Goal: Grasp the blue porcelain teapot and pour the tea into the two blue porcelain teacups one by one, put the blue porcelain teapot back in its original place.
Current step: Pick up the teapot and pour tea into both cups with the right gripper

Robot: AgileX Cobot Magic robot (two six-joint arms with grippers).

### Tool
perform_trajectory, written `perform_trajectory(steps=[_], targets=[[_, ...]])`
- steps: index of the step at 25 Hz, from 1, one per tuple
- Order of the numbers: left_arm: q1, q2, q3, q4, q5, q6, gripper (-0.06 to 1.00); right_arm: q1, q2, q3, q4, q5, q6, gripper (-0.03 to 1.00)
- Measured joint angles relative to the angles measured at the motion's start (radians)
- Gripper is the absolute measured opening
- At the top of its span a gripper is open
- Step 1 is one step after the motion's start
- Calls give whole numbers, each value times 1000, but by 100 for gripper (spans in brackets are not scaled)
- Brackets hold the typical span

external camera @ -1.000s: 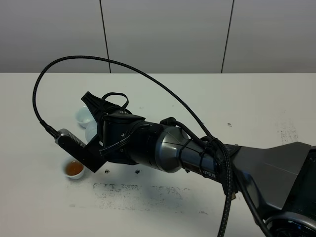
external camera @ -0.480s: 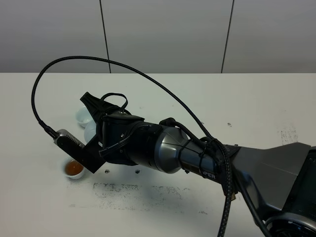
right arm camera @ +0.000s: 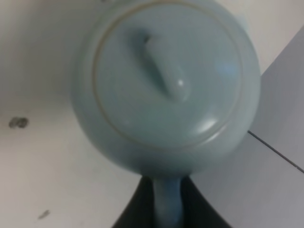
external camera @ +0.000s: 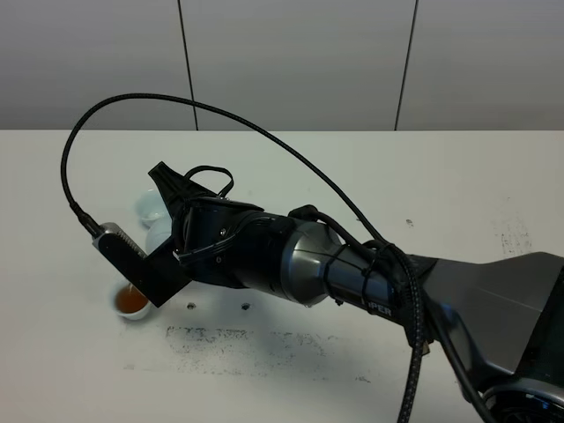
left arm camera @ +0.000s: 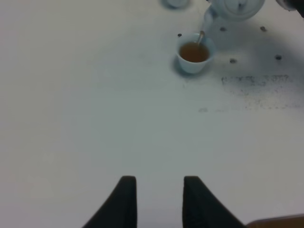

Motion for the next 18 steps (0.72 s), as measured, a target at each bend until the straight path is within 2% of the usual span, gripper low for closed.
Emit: perform_trajectory(steps=[9, 13, 18], targets=[[0, 0, 0, 0, 0, 0, 30, -67, -28, 0, 248, -7, 0, 7], [0, 0, 0, 0, 0, 0, 30, -97, -31, 0, 408, -4, 0, 7], [0, 0, 0, 0, 0, 0, 30, -102, -76, 0, 625, 64, 26, 7]])
